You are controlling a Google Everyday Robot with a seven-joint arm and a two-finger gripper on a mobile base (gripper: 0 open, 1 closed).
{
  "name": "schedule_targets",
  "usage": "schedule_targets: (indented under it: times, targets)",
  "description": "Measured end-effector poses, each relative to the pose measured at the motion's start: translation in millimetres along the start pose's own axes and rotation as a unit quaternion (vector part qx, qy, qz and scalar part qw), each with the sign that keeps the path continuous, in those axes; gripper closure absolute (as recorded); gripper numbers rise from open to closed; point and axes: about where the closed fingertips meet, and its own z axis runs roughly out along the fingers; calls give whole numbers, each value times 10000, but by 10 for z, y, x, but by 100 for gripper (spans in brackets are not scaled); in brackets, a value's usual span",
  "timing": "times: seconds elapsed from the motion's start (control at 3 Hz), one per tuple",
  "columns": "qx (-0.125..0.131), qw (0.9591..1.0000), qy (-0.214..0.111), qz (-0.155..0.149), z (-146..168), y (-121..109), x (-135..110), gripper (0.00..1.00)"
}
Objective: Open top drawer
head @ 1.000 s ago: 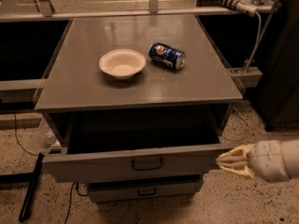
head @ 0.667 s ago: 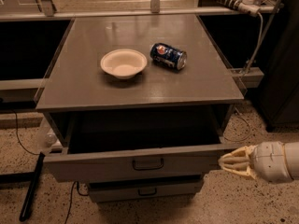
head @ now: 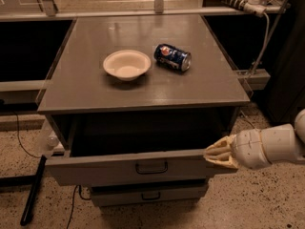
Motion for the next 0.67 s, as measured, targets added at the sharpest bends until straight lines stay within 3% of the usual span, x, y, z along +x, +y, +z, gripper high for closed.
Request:
schedule_targets:
  times: [0.67]
  targets:
    - [-61,10000,-20,-58,59,-16,-47,0]
